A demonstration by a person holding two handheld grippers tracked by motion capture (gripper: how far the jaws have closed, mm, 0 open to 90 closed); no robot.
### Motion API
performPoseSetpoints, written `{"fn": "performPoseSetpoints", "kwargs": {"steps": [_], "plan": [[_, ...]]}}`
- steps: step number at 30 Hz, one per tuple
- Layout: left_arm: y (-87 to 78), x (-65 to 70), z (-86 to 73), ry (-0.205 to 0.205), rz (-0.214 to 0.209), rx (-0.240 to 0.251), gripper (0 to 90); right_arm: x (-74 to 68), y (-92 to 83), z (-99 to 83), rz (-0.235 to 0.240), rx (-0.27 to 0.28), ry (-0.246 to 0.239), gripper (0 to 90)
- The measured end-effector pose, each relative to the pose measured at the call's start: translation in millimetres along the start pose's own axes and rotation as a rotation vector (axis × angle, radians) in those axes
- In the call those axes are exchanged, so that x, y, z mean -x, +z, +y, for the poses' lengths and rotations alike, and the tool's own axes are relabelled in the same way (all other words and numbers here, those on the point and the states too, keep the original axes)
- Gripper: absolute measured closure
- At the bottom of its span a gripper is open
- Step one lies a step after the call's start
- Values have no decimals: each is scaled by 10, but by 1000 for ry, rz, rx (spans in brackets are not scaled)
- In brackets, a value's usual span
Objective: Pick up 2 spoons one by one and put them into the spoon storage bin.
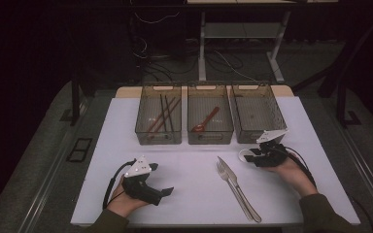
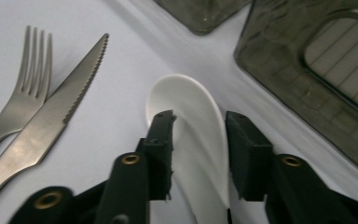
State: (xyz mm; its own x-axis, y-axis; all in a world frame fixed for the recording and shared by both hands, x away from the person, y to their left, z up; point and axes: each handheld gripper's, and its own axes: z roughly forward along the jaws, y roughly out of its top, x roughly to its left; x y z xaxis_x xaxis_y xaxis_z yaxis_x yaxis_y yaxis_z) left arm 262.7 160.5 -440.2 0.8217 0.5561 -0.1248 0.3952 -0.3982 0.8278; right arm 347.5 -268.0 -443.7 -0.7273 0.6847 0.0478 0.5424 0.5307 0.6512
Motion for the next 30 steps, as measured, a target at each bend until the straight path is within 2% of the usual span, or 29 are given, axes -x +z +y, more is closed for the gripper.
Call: {"fn": "performPoseSetpoints", "kwargs": {"steps": [5, 11, 15, 20, 24, 30], "plan": [[2, 2, -1, 4, -3, -3, 0, 0, -33, -10, -11, -7, -21, 738], [7, 1, -2, 5, -2, -7, 0, -1, -97, -14, 11, 4, -30, 823], [7, 2, -2, 6, -4, -6, 0, -15, -116, -15, 12, -1, -51, 832], [9, -1, -4, 5, -9, -3, 0, -40, -115, -4, 30, -2, -55, 835], [11, -6, -4, -1, -14, -4, 0, -49, -135, 22, 24, 1, -61, 835], [14, -8, 0, -9, -20, -7, 0, -53, -235, 106, 24, 44, -55, 835]]}}
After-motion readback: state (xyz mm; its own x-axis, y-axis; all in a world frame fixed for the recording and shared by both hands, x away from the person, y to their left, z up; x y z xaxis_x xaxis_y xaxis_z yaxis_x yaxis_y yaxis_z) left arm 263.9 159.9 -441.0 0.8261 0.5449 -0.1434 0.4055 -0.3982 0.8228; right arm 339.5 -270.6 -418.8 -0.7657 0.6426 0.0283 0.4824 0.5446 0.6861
